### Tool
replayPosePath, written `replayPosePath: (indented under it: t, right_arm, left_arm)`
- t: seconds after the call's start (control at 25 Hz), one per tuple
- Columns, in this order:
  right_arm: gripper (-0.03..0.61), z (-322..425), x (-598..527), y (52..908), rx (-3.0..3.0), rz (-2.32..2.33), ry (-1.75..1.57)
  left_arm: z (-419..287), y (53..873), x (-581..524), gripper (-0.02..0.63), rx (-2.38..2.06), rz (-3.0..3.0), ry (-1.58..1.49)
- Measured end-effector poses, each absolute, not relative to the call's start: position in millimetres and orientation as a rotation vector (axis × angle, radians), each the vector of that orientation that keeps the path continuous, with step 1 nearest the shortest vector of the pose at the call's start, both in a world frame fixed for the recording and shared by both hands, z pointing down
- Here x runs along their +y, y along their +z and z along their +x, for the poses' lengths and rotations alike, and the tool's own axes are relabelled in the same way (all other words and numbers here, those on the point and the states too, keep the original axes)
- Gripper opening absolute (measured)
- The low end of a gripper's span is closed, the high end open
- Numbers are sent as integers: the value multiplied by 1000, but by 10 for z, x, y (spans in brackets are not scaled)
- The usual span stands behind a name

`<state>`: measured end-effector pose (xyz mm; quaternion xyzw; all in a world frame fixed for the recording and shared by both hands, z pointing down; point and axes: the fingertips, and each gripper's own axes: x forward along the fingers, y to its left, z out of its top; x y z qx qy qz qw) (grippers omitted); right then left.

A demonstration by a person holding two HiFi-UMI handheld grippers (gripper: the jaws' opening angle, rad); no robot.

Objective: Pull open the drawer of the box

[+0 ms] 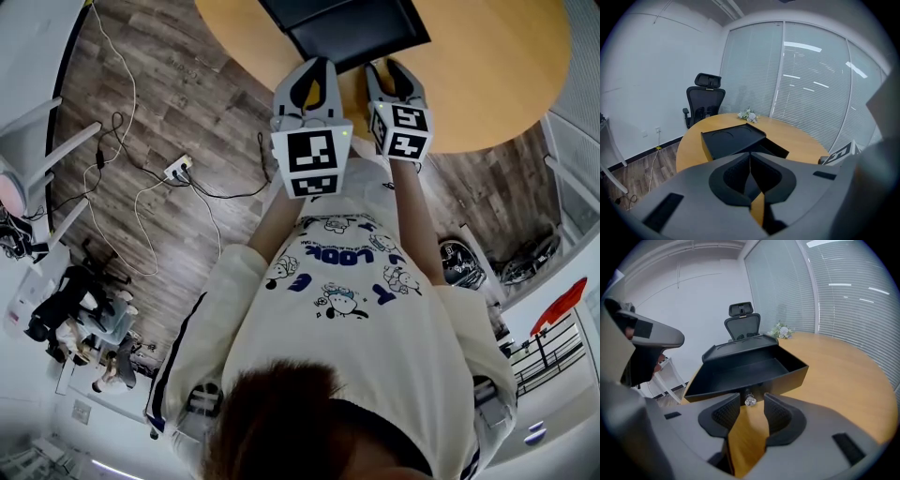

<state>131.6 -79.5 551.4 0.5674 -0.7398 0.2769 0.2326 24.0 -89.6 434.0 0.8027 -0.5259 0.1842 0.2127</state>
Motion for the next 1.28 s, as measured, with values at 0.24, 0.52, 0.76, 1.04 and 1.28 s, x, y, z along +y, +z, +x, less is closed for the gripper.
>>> replayPosePath:
  t: [0.24, 0.52, 0.76, 1.04, 1.28]
  right_arm:
    - [151, 1354, -849, 4996, -2047, 1653, 699]
    - [46, 1280, -1065, 4359, -2133, 1771, 560]
    - [46, 1236, -1178, 3930, -2189, 1860, 474]
    - [46, 1211, -1267, 3535, -2252, 1924, 392]
    - [44, 1214, -1306, 3329, -2288, 1954, 364]
  left_arm:
    - [282, 4109, -992, 20, -1473, 2273, 469]
    - [289, 3801, -1124, 20, -1487, 2340, 414]
    - [299, 3533, -1238, 20, -1509, 2402, 362]
    - [327, 3313, -1333, 20, -1532, 2455, 322]
    - [328, 3150, -1388, 20, -1554, 2485, 293]
